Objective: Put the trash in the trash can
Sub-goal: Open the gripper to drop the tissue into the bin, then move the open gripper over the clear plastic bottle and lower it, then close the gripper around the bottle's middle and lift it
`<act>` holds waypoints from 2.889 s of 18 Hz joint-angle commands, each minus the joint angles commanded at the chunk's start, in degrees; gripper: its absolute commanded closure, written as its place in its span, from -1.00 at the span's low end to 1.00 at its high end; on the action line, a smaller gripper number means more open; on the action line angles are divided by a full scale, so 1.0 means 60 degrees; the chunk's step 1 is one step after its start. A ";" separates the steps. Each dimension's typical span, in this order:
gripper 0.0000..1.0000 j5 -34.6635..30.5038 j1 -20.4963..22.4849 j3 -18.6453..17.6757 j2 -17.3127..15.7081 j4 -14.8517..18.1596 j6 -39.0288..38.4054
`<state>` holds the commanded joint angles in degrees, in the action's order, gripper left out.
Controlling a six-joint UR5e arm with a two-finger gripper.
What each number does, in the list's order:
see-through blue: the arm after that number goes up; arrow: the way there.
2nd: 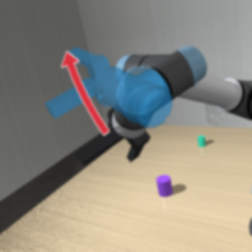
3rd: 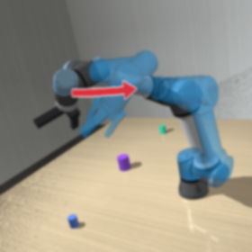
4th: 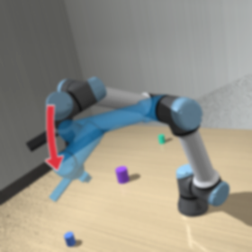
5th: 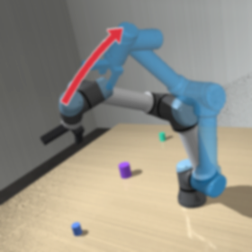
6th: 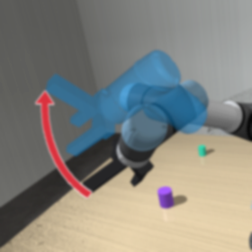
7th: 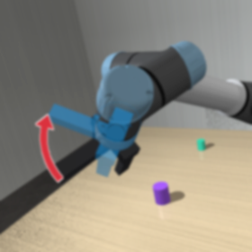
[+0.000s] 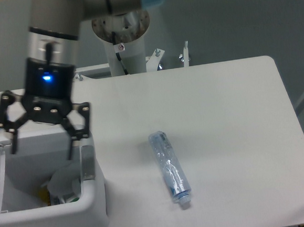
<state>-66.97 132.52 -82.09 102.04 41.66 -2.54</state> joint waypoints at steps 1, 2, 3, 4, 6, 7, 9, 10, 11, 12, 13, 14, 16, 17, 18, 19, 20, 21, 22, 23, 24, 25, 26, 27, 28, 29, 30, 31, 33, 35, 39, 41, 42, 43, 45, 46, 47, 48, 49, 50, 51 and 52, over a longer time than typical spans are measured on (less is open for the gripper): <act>-1.00 0.0000 0.0294 0.0015 0.0102 0.0000 0.0028; -1.00 -0.0029 0.0558 0.0029 0.0393 -0.0029 0.0057; -1.00 -0.0044 0.0807 0.0073 0.0614 -0.0015 0.0058; -1.00 -0.0073 0.1041 0.0073 0.0717 -0.0015 0.0130; -1.00 -0.0408 0.1277 0.0001 0.1185 -0.0029 0.0553; -1.00 -0.0758 0.1336 -0.0116 0.1274 0.0014 0.0962; -1.00 -0.1389 0.1482 -0.0248 0.1406 0.0044 0.1273; -1.00 -0.1435 0.1512 -0.0293 0.1537 0.0058 0.1288; -1.00 -0.1450 0.1527 -0.0307 0.1713 0.0073 0.1303; -1.00 -0.1537 0.1527 -0.0308 0.1961 0.0088 0.1303; -1.00 -0.1756 0.1527 -0.0308 0.2210 0.0102 0.1303; -1.00 -0.2048 0.1527 -0.0308 0.2474 0.0088 0.1317; -1.00 -0.2561 0.1527 -0.0133 0.3191 0.0088 0.1463; -1.00 -0.2882 0.1512 -0.0059 0.3368 0.0117 0.1449; -1.00 -0.3002 0.1483 -0.0102 0.3471 0.0117 0.1377; -1.00 -0.3032 0.1425 -0.0190 0.3603 0.0117 0.1347; -1.00 -0.3047 0.1352 -0.0234 0.3764 0.0103 0.1347; -1.00 -0.3119 0.1264 -0.0234 0.3954 0.0103 0.1347; -1.00 -0.3222 0.1176 -0.0234 0.4144 0.0103 0.1376; -1.00 -0.3339 0.1059 -0.0220 0.4349 0.0103 0.1376; -1.00 -0.3456 0.1000 -0.0234 0.4467 0.0103 0.1376; -1.00 -0.3588 0.0913 -0.0263 0.4512 0.0117 0.1347; -1.00 -0.3676 0.0839 -0.0394 0.4483 0.0103 0.1419; -1.00 -0.3677 0.0824 -0.0526 0.4425 0.0088 0.1449; -1.00 -0.3677 0.0809 -0.0527 0.4381 0.0102 0.1449; -1.00 -0.3677 0.0809 -0.0527 0.4380 0.0103 0.1449; -1.00 -0.3677 0.0795 -0.0542 0.4380 0.0103 0.1449; -1.00 -0.3677 0.0795 -0.0585 0.4366 0.0103 0.1449; -1.00 -0.3677 0.0736 -0.0703 0.4307 0.0088 0.1464; -1.00 -0.3677 0.0721 -0.0747 0.4278 0.0088 0.1464; -1.00 -0.3691 0.0692 -0.0952 0.4263 0.0073 0.1479; -1.00 -0.3735 0.0692 -0.0981 0.4278 0.0073 0.1479; -1.00 -0.3735 0.0692 -0.0996 0.4278 0.0073 0.1479; -1.00 -0.3735 0.0692 -0.1040 0.4278 0.0059 0.1479; -1.00 -0.3735 0.0692 -0.1069 0.4292 0.0059 0.1639; -0.92 -0.3735 0.0692 -0.1113 0.4293 0.0059 0.1698; -0.81 -0.3735 0.0692 -0.1142 0.4278 0.0059 0.1727; -0.68 -0.3735 0.0692 -0.1157 0.4278 0.0059 0.1742; -0.53 -0.3750 0.0692 -0.1157 0.4278 0.0044 0.1757; -0.42 -0.3735 0.0692 -0.1143 0.4278 0.0058 0.1771; -0.41 -0.3735 0.0692 -0.1143 0.4278 0.0059 0.1757; -0.40 -0.3764 0.0692 -0.1143 0.4292 0.0059 0.1757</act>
<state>-89.56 136.67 -88.95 127.79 42.01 8.00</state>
